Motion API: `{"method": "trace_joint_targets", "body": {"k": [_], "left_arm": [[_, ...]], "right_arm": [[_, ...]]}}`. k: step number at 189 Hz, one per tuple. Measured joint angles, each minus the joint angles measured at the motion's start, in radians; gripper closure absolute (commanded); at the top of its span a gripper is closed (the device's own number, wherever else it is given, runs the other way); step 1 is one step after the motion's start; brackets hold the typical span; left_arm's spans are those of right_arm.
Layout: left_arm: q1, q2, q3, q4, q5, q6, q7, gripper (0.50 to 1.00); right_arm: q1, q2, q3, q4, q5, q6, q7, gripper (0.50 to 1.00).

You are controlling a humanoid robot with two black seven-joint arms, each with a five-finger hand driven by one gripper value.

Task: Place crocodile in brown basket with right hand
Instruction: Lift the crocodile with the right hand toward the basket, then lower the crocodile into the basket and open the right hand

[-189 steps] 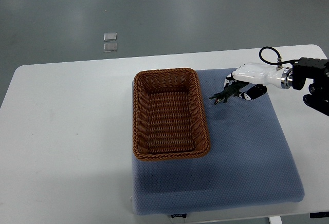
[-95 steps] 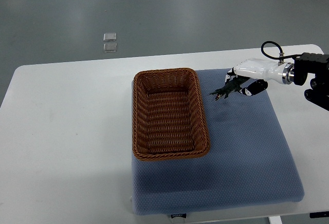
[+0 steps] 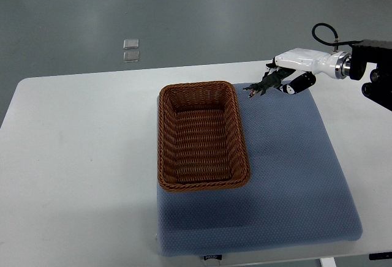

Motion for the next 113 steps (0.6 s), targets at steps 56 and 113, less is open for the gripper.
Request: {"method": "trace_joint_targets", "body": {"k": [56,113], "left_arm": [[0.000,0.000,0.000,0.000,0.000,0.000,0.000,0.500],[0.000,0.000,0.000,0.000,0.000,0.000,0.000,0.500]], "right_arm": [[0.043,0.047,0.013,0.121,0.016,-0.011,0.002,1.000],[-0.020,0.181,0.020,0.137,0.013,-0.033,-0.007,0.965]]}}
